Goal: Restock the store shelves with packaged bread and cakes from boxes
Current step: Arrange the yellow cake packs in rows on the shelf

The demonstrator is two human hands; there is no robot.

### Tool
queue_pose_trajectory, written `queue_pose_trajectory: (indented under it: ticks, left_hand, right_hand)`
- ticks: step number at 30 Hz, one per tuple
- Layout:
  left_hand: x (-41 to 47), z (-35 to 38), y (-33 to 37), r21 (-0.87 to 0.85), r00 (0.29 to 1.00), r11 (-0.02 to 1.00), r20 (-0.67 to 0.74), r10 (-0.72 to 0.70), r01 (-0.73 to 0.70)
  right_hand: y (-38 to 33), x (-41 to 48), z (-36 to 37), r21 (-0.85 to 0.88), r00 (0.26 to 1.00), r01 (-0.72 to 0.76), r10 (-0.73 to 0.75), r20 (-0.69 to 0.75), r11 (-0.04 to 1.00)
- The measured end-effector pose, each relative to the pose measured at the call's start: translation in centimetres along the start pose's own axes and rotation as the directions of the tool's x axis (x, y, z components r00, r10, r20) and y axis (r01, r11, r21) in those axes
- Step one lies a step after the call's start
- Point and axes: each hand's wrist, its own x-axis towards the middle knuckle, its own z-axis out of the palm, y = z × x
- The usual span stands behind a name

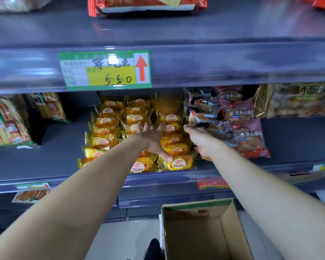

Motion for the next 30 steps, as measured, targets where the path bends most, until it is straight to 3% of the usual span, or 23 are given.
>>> queue_pose_trajectory:
  ticks: [3,7,14,19,24,27,30]
  left_hand:
    - [0.7,-1.2,0.1,-0.139,1.0,0.99,0.015,-0.005,0.007]
    - [1.4,-1.3,0.3,-0.113,0.998,0.992,-0.015,-0.057,0.055]
    - [2.0,-0.2,-0.1,-0.226,0.999,0.974,-0.041,0.003,-0.012]
    - [1.1,-0.2,0.0,-0.22,0.992,0.975,-0.13,0.003,-0.031]
    - [-1.1,0.1,0.3,-0.191,0.994,0.981,-0.11,0.018,-0.039]
    - [-2.4,0.5,0.6,-0.238,0.981,0.971,-0.194,-0.02,-0.027]
    - [-3.4,0.6,1.1,-0.414,0.955,0.907,-0.293,-0.048,-0.082]
  right_hand:
    - [0.3,0.9,0.0,0.056,1.0,-0.03,0.03,-0.008,0.998]
    - [0.3,1.6,0.0,0.117,0.999,-0.046,0.047,-0.001,0.992]
    - [0.7,2.1,-0.2,0.18,0.999,-0.03,0.024,0.036,0.983]
    - [0.6,1.5,-0.6,0.129,0.998,0.007,-0.015,0.064,0.992]
    - [0.4,0.5,-1.3,0.096,0.995,0.072,-0.079,0.066,0.993]
    - [0.3,-0.8,-1.6,0.044,0.991,0.123,-0.125,0.041,0.991]
    - [0.4,-1.8,-2.5,0.087,0.981,0.19,-0.193,0.036,0.978]
